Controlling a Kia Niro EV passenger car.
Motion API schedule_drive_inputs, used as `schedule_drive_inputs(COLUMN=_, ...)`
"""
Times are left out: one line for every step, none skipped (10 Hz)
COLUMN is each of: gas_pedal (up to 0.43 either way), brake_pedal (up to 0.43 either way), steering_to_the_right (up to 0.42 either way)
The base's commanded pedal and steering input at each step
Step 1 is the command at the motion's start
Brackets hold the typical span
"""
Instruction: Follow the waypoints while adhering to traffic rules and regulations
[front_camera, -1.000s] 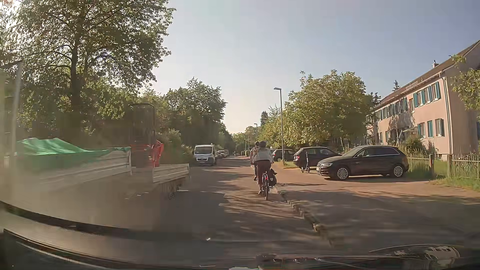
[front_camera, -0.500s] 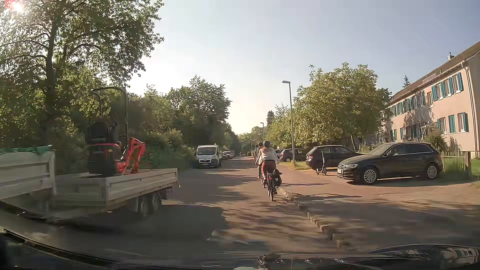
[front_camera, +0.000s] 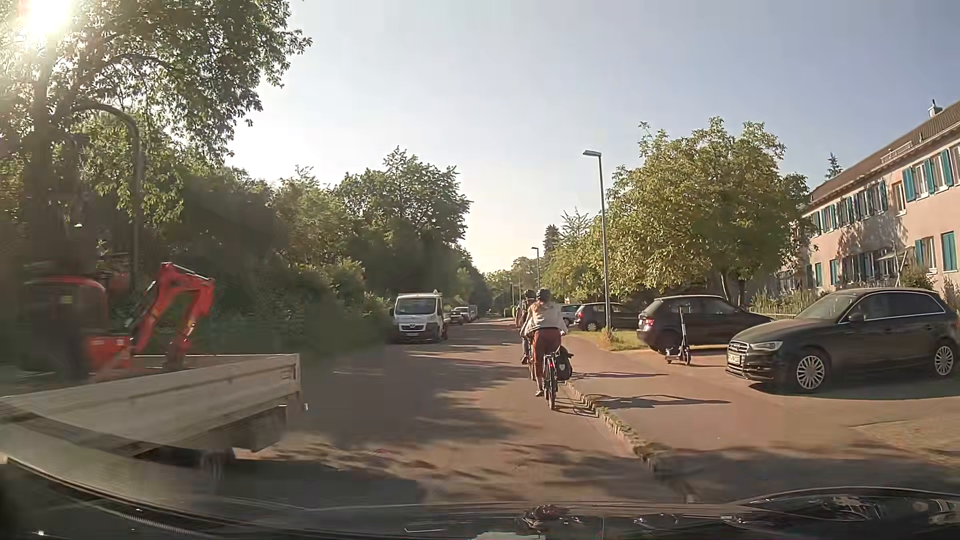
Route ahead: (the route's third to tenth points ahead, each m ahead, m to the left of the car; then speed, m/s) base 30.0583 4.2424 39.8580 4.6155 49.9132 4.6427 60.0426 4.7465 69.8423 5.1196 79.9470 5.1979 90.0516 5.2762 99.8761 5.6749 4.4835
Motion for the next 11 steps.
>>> schedule_drive_inputs(gas_pedal=0.008, brake_pedal=0.000, steering_to_the_right=-0.023)
schedule_drive_inputs(gas_pedal=0.008, brake_pedal=0.000, steering_to_the_right=-0.020)
schedule_drive_inputs(gas_pedal=0.008, brake_pedal=0.000, steering_to_the_right=-0.016)
schedule_drive_inputs(gas_pedal=0.008, brake_pedal=0.000, steering_to_the_right=-0.015)
schedule_drive_inputs(gas_pedal=0.008, brake_pedal=0.000, steering_to_the_right=-0.017)
schedule_drive_inputs(gas_pedal=0.008, brake_pedal=0.000, steering_to_the_right=-0.020)
schedule_drive_inputs(gas_pedal=0.008, brake_pedal=0.000, steering_to_the_right=-0.020)
schedule_drive_inputs(gas_pedal=0.008, brake_pedal=0.000, steering_to_the_right=-0.020)
schedule_drive_inputs(gas_pedal=0.008, brake_pedal=0.000, steering_to_the_right=-0.019)
schedule_drive_inputs(gas_pedal=0.008, brake_pedal=0.000, steering_to_the_right=-0.018)
schedule_drive_inputs(gas_pedal=0.008, brake_pedal=0.000, steering_to_the_right=-0.017)
